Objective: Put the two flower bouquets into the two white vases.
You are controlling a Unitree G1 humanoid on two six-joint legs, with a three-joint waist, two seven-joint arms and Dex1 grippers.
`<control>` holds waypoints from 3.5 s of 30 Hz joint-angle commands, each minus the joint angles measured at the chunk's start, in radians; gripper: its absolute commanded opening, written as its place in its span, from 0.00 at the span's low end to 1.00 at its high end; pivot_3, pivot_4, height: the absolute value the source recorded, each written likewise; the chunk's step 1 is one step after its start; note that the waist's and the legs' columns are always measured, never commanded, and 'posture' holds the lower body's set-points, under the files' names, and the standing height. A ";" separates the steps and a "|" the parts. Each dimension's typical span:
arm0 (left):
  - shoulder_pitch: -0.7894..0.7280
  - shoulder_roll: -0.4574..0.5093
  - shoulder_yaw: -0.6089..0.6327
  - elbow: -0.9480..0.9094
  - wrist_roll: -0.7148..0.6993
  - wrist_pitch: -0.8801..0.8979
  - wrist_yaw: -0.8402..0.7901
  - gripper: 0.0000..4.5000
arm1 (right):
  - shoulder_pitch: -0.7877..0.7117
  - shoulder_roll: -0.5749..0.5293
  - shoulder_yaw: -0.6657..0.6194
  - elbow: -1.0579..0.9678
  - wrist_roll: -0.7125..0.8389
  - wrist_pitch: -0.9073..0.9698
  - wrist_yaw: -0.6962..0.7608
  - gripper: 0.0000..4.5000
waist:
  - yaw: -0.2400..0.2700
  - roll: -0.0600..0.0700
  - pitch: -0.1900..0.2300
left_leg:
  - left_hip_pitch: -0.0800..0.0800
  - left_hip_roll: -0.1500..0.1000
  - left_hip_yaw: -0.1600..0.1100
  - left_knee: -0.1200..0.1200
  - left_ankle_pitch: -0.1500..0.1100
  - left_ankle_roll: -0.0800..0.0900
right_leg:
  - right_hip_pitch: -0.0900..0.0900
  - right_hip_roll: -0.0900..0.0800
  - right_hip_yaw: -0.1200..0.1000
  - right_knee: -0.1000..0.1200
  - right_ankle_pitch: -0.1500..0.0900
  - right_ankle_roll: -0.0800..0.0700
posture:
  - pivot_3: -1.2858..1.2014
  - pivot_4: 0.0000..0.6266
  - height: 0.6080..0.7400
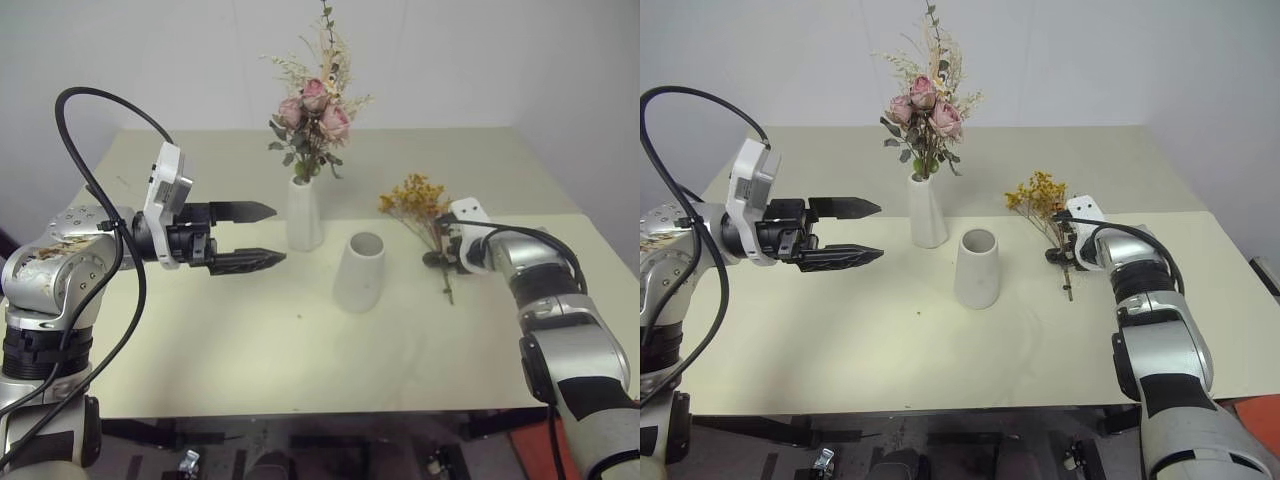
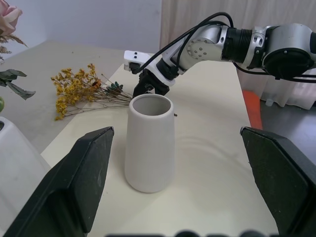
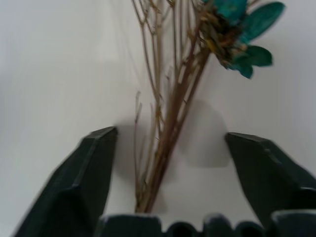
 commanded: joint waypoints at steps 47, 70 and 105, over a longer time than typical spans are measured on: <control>-0.002 0.014 0.057 0.044 0.008 -0.087 0.017 1.00 | 0.359 0.258 -0.430 -1.002 0.592 -0.296 -0.007 0.01 | 0.005 0.001 0.001 | 0.001 0.000 -0.004 -0.001 0.000 0.000 | -0.001 0.000 0.001 0.002 0.000 0.000 | 0.52 0.24 1.00; -0.041 0.007 0.032 0.096 0.034 -0.121 -0.015 1.00 | 0.423 0.362 -0.272 -1.118 0.609 -0.369 -0.003 0.01 | 0.004 0.002 0.001 | 0.002 0.000 -0.004 -0.001 0.000 0.000 | -0.001 0.000 0.001 0.003 0.000 0.000 | 0.52 0.24 1.00; -0.020 0.010 0.041 0.078 0.032 -0.105 -0.016 1.00 | 0.668 0.191 -0.243 -1.178 0.528 -0.472 0.137 0.99 | 0.007 0.002 0.001 | 0.003 0.000 -0.004 -0.001 0.000 0.001 | 0.000 0.000 0.001 0.002 0.000 0.000 | 0.52 0.24 1.00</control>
